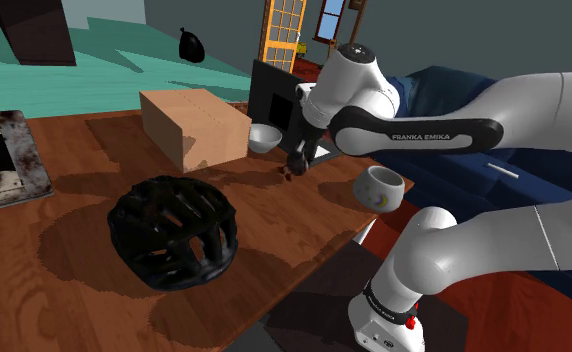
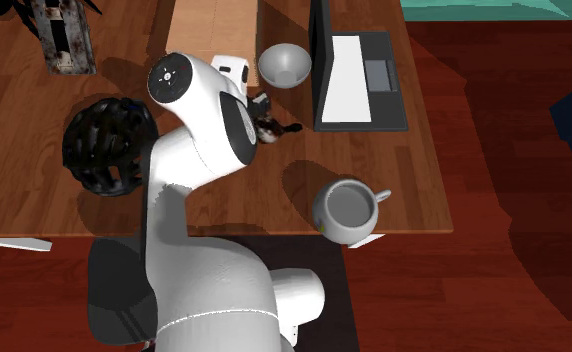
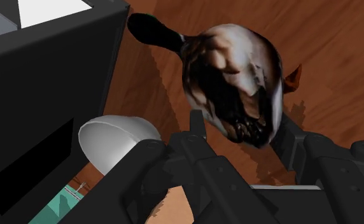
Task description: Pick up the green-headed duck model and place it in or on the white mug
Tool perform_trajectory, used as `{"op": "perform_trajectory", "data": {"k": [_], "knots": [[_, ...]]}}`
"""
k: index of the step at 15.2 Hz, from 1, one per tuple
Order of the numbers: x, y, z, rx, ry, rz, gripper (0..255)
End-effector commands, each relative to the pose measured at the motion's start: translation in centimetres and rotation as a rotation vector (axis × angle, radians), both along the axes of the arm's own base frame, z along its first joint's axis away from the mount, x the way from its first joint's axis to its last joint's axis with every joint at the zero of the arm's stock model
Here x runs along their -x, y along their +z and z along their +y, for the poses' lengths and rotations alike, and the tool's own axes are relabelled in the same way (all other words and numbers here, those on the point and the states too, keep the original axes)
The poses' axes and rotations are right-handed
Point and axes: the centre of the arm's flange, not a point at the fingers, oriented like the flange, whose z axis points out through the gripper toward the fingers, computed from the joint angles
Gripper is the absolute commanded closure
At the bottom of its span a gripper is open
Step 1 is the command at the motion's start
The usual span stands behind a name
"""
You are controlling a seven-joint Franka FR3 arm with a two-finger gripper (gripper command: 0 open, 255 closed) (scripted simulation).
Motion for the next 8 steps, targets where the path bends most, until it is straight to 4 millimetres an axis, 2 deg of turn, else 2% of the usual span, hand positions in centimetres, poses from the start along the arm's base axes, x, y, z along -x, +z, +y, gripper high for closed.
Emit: {"op": "perform_trajectory", "data": {"k": [1,8], "knots": [[0.0,1.0,0.0,0.0,0.0,0.0,255],[0.0,4.7,0.0,0.0,0.0,0.0,255]]}}
